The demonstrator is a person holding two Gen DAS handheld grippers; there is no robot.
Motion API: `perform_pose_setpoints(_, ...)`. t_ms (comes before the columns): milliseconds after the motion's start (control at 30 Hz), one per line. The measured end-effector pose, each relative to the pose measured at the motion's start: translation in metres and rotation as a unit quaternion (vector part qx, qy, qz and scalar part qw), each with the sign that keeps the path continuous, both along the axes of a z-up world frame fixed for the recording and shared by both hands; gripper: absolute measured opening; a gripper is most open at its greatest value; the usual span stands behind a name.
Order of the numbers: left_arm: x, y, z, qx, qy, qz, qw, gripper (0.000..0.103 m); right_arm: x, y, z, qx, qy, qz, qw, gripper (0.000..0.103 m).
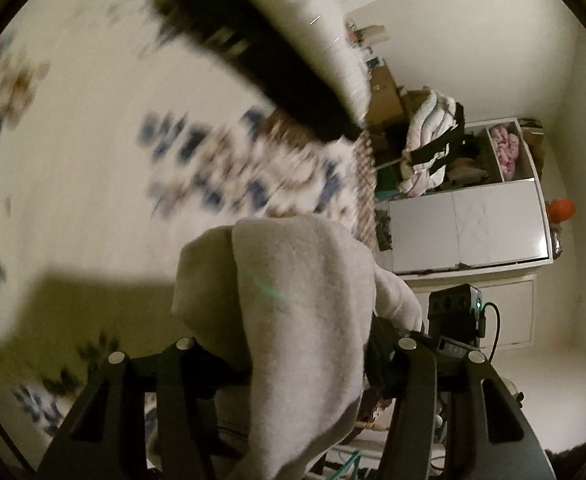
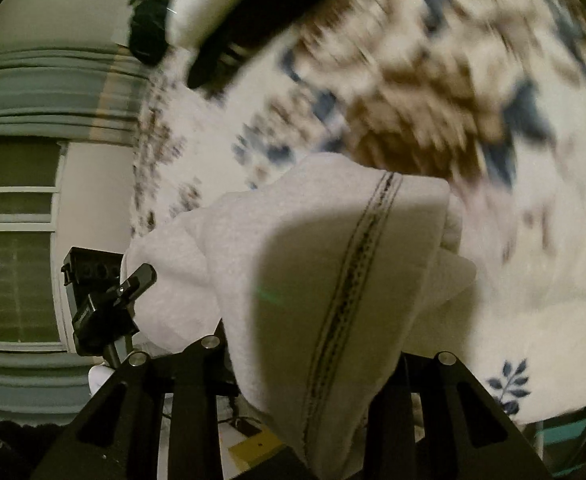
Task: Fold small clothes
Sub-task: 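Carry the folded shirt with both grippers onto the white and black stack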
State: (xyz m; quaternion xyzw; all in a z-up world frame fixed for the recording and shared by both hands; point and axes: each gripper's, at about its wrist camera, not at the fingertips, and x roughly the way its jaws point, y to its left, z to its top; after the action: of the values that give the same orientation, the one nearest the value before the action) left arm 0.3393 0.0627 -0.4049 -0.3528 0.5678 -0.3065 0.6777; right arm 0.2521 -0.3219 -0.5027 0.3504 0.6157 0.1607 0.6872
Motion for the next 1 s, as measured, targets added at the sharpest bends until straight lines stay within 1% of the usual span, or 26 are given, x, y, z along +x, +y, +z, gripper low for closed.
perform_pose_setpoints(100, 0.048, -0.008, 0.039, 0.009, -0.019, 0.001, 0.9998, 0.051, 0.044, -0.004, 0.048, -0.009, -0.026, 0.001, 1.000, 0.035)
perform_pose_setpoints(167, 0.091, -0.017, 0.064, 0.014, -0.034, 0.007, 0.9993, 0.051, 0.078, -0.009, 0.074, -0.016, -0.043, 0.002, 0.999, 0.035)
perform_pose_setpoints(200, 0.106, -0.020, 0.070, 0.017, -0.039, 0.009, 0.9990, 0.051, 0.095, -0.010, 0.084, -0.017, -0.050, 0.001, 0.999, 0.035)
perform_pose_setpoints(233, 0.136, -0.025, 0.081, 0.020, -0.047, 0.013, 0.9986, 0.051, 0.116, -0.013, 0.096, -0.018, -0.059, 0.000, 0.998, 0.035)
perform_pose_setpoints(300, 0.175, -0.032, 0.088, 0.021, -0.055, 0.021, 0.9981, 0.051, 0.163, -0.017, 0.115, -0.023, -0.074, -0.003, 0.997, 0.035)
perform_pose_setpoints(333, 0.199, -0.033, 0.092, 0.022, -0.057, 0.027, 0.9978, 0.051, 0.196, -0.022, 0.124, -0.021, -0.081, -0.005, 0.996, 0.035)
perform_pose_setpoints(400, 0.247, -0.037, 0.093, 0.022, -0.061, 0.039, 0.9971, 0.051, 0.241, -0.026, 0.131, -0.021, -0.089, -0.009, 0.996, 0.035)
perform_pose_setpoints(433, 0.279, -0.040, 0.091, 0.025, -0.061, 0.046, 0.9968, 0.051, 0.276, -0.029, 0.132, -0.020, -0.094, -0.010, 0.995, 0.035)
perform_pose_setpoints(500, 0.318, -0.046, 0.083, 0.031, -0.061, 0.048, 0.9965, 0.051, 0.320, -0.033, 0.131, -0.020, -0.096, -0.012, 0.995, 0.035)
perform_pose_setpoints(533, 0.343, -0.049, 0.076, 0.044, -0.057, 0.050, 0.9961, 0.051, 0.353, -0.036, 0.128, -0.022, -0.097, -0.011, 0.995, 0.035)
perform_pose_setpoints(567, 0.363, -0.050, 0.068, 0.050, -0.053, 0.048, 0.9962, 0.052, 0.374, -0.037, 0.125, -0.023, -0.096, -0.010, 0.995, 0.035)
perform_pose_setpoints(600, 0.386, -0.053, 0.056, 0.063, -0.045, 0.045, 0.9960, 0.052, 0.394, -0.036, 0.120, -0.026, -0.094, -0.008, 0.995, 0.035)
perform_pose_setpoints(633, 0.395, -0.056, 0.048, 0.076, -0.041, 0.040, 0.9954, 0.055, 0.416, -0.037, 0.113, -0.031, -0.091, -0.007, 0.995, 0.035)
perform_pose_setpoints(667, 0.413, -0.060, 0.034, 0.100, -0.034, 0.031, 0.9939, 0.055, 0.442, -0.040, 0.103, -0.037, -0.085, -0.006, 0.996, 0.035)
perform_pose_setpoints(700, 0.425, -0.062, 0.023, 0.119, -0.026, 0.026, 0.9922, 0.055, 0.458, -0.040, 0.097, -0.041, -0.080, -0.006, 0.996, 0.035)
perform_pose_setpoints(733, 0.439, -0.066, 0.007, 0.143, -0.012, 0.017, 0.9895, 0.056, 0.479, -0.043, 0.084, -0.047, -0.068, -0.007, 0.997, 0.036)
perform_pose_setpoints(767, 0.445, -0.067, -0.002, 0.151, -0.004, 0.013, 0.9884, 0.056, 0.490, -0.045, 0.076, -0.052, -0.061, -0.009, 0.997, 0.038)
perform_pose_setpoints(800, 0.450, -0.067, -0.008, 0.157, 0.001, 0.012, 0.9876, 0.058, 0.497, -0.046, 0.064, -0.059, -0.053, -0.011, 0.997, 0.043)
perform_pose_setpoints(833, 0.451, -0.067, -0.010, 0.167, -0.003, 0.010, 0.9859, 0.061, 0.506, -0.047, 0.051, -0.069, -0.039, -0.008, 0.997, 0.046)
perform_pose_setpoints(867, 0.450, -0.066, -0.009, 0.175, -0.010, 0.010, 0.9845, 0.064, 0.510, -0.049, 0.044, -0.083, -0.029, -0.009, 0.996, 0.055)
perform_pose_setpoints(900, 0.447, -0.066, -0.006, 0.191, -0.023, 0.008, 0.9813, 0.072, 0.511, -0.052, 0.038, -0.098, -0.023, -0.013, 0.995, 0.059)
perform_pose_setpoints(933, 0.445, -0.066, -0.003, 0.202, -0.030, 0.006, 0.9790, 0.077, 0.510, -0.055, 0.036, -0.107, -0.025, -0.017, 0.994, 0.066)
perform_pose_setpoints(967, 0.440, -0.065, 0.000, 0.221, -0.042, 0.003, 0.9743, 0.080, 0.508, -0.058, 0.034, -0.117, -0.028, -0.020, 0.993, 0.078)
perform_pose_setpoints(1000, 0.437, -0.065, 0.002, 0.236, -0.050, 0.004, 0.9704, 0.086, 0.502, -0.061, 0.035, -0.136, -0.034, -0.026, 0.990, 0.081)
